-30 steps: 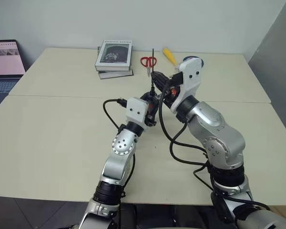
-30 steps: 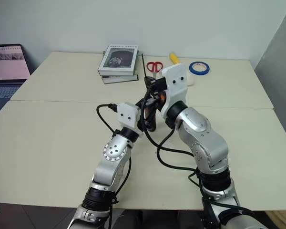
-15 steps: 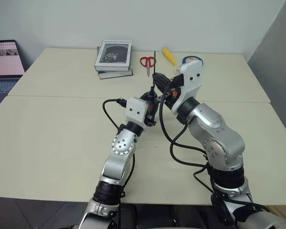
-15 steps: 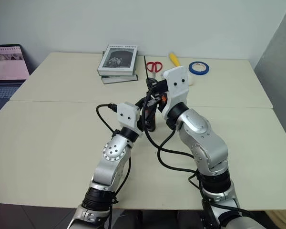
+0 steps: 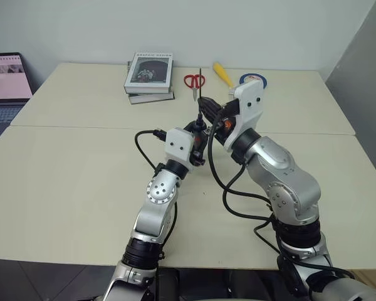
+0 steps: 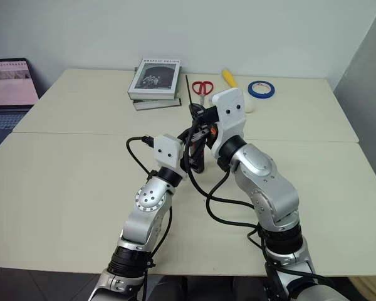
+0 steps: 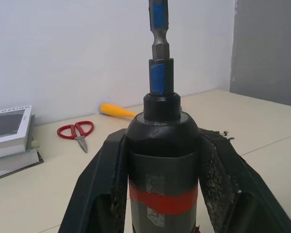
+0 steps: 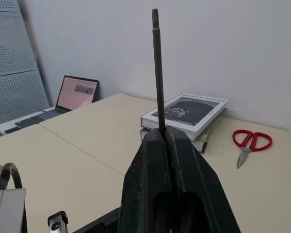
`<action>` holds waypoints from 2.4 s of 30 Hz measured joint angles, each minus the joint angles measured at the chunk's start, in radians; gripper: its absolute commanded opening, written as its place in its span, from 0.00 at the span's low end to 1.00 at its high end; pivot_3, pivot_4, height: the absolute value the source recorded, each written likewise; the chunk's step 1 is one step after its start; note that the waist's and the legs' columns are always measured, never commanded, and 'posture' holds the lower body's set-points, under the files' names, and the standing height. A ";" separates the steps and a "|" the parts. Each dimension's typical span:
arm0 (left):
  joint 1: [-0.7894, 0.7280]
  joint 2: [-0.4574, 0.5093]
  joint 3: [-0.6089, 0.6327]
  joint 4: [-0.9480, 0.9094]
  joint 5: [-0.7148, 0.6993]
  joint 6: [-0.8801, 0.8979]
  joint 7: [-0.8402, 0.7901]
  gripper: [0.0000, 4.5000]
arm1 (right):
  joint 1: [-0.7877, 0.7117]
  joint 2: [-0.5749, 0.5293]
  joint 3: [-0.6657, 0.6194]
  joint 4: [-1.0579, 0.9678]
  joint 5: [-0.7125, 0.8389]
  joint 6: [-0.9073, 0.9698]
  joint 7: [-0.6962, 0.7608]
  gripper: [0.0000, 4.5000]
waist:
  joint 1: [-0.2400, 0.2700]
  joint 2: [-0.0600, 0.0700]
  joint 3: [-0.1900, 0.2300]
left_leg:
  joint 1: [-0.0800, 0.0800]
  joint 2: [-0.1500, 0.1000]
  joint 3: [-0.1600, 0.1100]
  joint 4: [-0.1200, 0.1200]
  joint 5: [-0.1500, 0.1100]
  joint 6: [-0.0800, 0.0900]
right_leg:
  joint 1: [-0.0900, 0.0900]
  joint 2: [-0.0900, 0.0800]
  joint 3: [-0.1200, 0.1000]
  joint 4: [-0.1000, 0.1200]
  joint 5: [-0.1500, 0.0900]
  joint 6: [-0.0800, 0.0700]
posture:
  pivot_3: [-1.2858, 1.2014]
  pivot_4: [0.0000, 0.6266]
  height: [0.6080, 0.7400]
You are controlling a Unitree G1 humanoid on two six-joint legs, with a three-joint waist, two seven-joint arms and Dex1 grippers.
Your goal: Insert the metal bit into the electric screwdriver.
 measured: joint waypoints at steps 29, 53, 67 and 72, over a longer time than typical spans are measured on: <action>0.001 0.000 0.001 0.000 0.001 -0.001 0.001 0.37 | -0.070 -0.032 -0.052 -0.011 0.050 0.157 0.034 0.00 | -0.007 0.000 0.000 | 0.000 0.000 0.000 0.000 0.000 0.000 | 0.000 0.000 0.000 0.000 -0.002 0.003 | 0.52 0.24 1.00; 0.002 -0.001 0.001 0.001 0.007 -0.002 0.021 0.37 | -0.081 -0.013 -0.051 -0.067 0.050 0.262 -0.031 0.00 | -0.010 0.000 0.000 | 0.000 0.000 0.000 0.000 0.000 0.000 | 0.000 0.000 0.000 0.000 -0.002 0.003 | 0.52 0.24 1.00; 0.002 0.000 0.000 0.001 0.008 -0.005 0.019 0.37 | -0.148 -0.119 -0.070 0.013 0.093 0.263 0.116 0.00 | -0.010 0.000 0.000 | 0.000 0.000 0.000 -0.001 0.000 0.000 | 0.000 0.000 0.000 -0.001 -0.002 0.003 | 0.52 0.24 1.00; 0.002 0.000 -0.001 0.001 0.010 -0.005 0.019 0.37 | -0.157 -0.123 -0.085 0.026 0.109 0.274 0.125 0.00 | -0.010 0.000 0.000 | 0.000 0.000 -0.001 -0.001 0.000 0.000 | 0.000 0.000 0.000 -0.001 -0.002 0.003 | 0.52 0.24 1.00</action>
